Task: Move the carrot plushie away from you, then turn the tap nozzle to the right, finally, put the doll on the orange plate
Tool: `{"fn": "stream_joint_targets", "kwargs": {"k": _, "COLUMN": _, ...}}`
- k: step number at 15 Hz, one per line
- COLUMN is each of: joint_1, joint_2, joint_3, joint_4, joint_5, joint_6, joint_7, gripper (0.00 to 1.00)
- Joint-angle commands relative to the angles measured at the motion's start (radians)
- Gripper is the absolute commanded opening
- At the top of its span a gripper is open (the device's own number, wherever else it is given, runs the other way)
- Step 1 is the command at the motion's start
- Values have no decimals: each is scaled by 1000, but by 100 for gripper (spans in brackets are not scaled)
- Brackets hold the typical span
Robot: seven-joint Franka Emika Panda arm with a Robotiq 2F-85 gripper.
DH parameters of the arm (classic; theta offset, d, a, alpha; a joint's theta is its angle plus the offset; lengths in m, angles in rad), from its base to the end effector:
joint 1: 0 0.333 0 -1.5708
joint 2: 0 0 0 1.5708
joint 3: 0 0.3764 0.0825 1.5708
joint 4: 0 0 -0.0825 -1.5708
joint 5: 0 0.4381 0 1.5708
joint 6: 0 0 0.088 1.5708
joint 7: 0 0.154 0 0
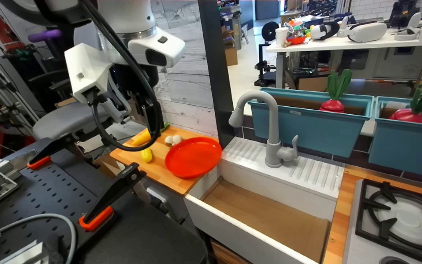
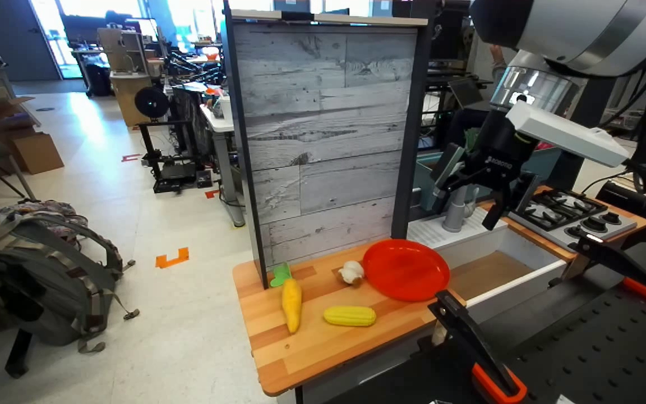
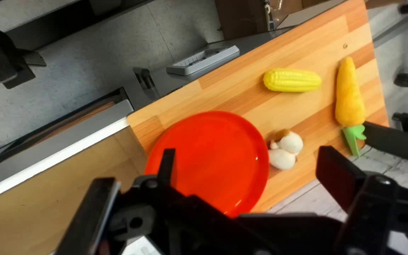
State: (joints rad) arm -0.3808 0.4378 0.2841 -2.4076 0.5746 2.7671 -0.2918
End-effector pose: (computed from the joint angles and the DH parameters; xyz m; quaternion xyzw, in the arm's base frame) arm 0.5146 -0.0481 0.0904 -0.9702 0.1831 0.0137 0.1584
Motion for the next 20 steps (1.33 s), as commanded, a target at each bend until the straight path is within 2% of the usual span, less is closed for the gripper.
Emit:
{"fn": "stream_joint_targets", "kwargs": {"k": 1, "joint_1": -58, "joint_2": -8, "joint_3": 4, "joint_4": 17, "joint_5": 146, "joint_6": -10, "joint_7": -78, "gripper": 100}}
{"fn": "stream_joint_targets", "kwargs": {"k": 2, "joint_1": -84, "joint_2": -6, "joint_3": 24, "joint_4": 15, "joint_5": 141, "joint_6": 4, "joint_7": -65, "gripper": 100}}
{"fn": "stream_joint_targets", "kwargs": {"k": 8, "joint_1": -72, "joint_2": 6, "joint_3": -8, "joint_4": 58, "joint_5": 139, "joint_6": 10, "joint_7": 9, "gripper": 100}}
{"fn": "stream_joint_targets", "kwargs": {"k": 9, "joint_1": -20, "joint_2": 2, "joint_3": -58, "joint_4": 72, "joint_5": 165, "joint_6": -6, "joint_7": 8, "gripper": 100}}
{"fn": "stream_joint_targets", "kwargs": {"k": 13, "joint_1": 27, "joint_2": 13, "joint_3": -115, "joint_4": 122, "joint_5": 143, "joint_6": -15, "joint_7": 69, "gripper": 100}}
{"fn": "stream_joint_targets", "kwargs": {"k": 18, "joint_1": 68, "joint_2": 33, "joint_3": -161, "joint_4": 166, "joint_5": 140, "joint_6": -5, "joint_7": 130, "gripper": 100}}
{"fn": "stream_joint_targets", "kwargs": {"k": 20, "joint_1": 68, "joint_2": 16, "joint_3": -159, "joint_4": 145, "joint_5": 140, "joint_6": -7, "joint_7": 104, "gripper": 100}}
